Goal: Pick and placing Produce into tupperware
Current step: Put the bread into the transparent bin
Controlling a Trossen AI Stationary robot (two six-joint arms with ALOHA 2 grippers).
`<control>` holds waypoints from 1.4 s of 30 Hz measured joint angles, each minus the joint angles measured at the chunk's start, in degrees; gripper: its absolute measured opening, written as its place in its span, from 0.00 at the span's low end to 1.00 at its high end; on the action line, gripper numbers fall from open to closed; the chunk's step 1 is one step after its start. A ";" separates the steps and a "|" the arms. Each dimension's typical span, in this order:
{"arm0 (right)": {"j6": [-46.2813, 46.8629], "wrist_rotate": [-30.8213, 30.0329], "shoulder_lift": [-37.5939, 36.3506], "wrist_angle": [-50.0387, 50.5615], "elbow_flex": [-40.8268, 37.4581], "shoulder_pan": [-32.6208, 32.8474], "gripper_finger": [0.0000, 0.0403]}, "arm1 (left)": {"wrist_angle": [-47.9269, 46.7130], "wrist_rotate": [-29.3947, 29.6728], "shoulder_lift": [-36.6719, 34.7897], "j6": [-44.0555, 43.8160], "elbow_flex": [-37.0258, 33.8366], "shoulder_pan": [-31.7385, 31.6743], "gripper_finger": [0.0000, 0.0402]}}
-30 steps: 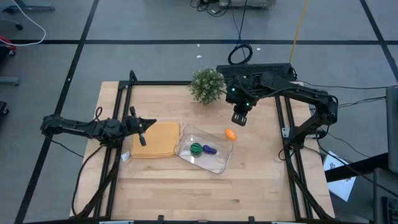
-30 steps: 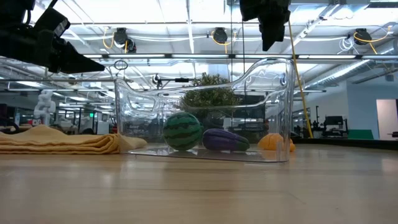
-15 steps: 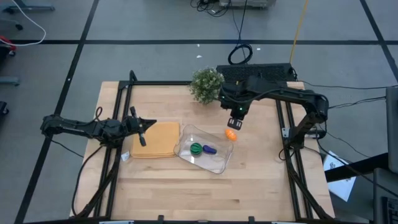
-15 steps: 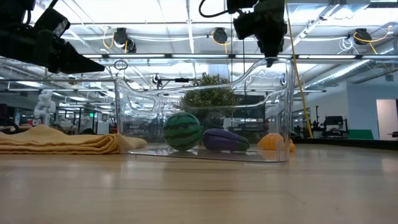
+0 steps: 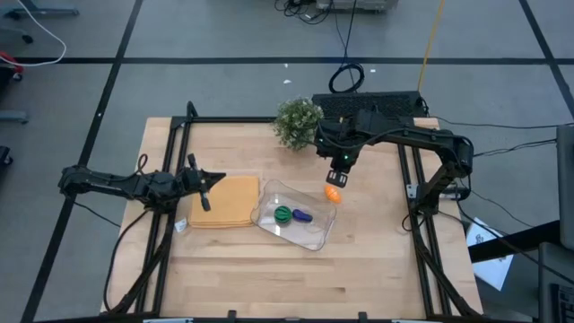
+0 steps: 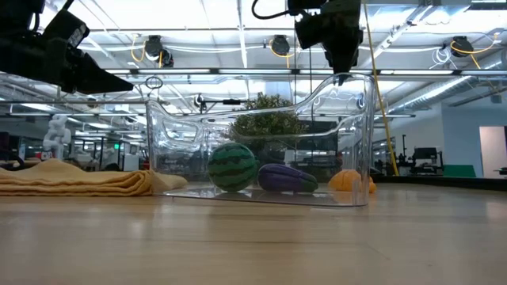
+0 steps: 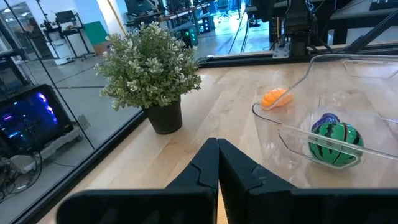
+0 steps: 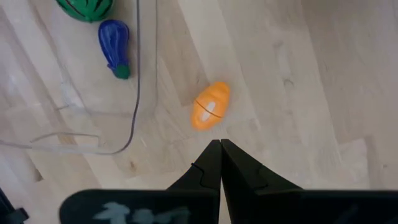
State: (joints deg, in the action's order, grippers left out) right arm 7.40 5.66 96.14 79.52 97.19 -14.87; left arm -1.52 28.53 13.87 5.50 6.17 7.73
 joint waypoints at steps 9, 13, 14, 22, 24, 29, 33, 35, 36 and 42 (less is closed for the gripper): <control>5.33 -4.44 0.00 0.01 0.00 0.00 0.00 | -0.02 0.02 0.00 0.00 0.00 0.01 0.01; 6.53 -4.42 0.00 -0.32 -0.02 0.00 0.00 | -0.07 0.02 0.00 0.00 0.00 0.02 0.01; 6.53 -4.40 0.00 -0.76 -0.02 0.00 0.00 | -0.09 0.01 0.00 0.00 0.00 0.01 0.01; 8.43 -4.13 0.00 -1.45 -0.02 0.00 0.00 | -0.47 0.02 0.00 0.13 0.00 0.01 0.01; 8.45 -4.05 0.00 -1.45 -0.02 0.00 0.00 | -0.47 0.02 0.00 0.56 0.00 0.01 0.01; 9.23 -2.51 0.00 -1.46 -0.02 -0.02 0.00 | 1.17 0.02 0.00 2.94 0.00 0.00 0.01; 12.62 -2.39 0.00 -1.52 -0.02 0.00 0.00 | 3.78 0.02 0.00 5.64 0.00 0.00 0.01; 14.87 -2.45 0.00 -1.52 -0.02 0.01 0.00 | 5.07 0.01 -0.02 7.41 0.00 0.00 0.01; 15.93 -2.52 0.00 -1.52 -0.02 0.19 0.00 | 5.52 0.02 -0.02 8.25 0.00 0.01 0.01; 20.22 -2.79 0.00 -1.54 -0.04 1.75 0.00 | 6.10 0.02 -0.02 11.34 0.00 0.00 0.01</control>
State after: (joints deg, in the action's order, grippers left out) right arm 27.62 2.87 96.14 77.97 97.14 -13.12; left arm 4.58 28.56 13.85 16.84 6.17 7.73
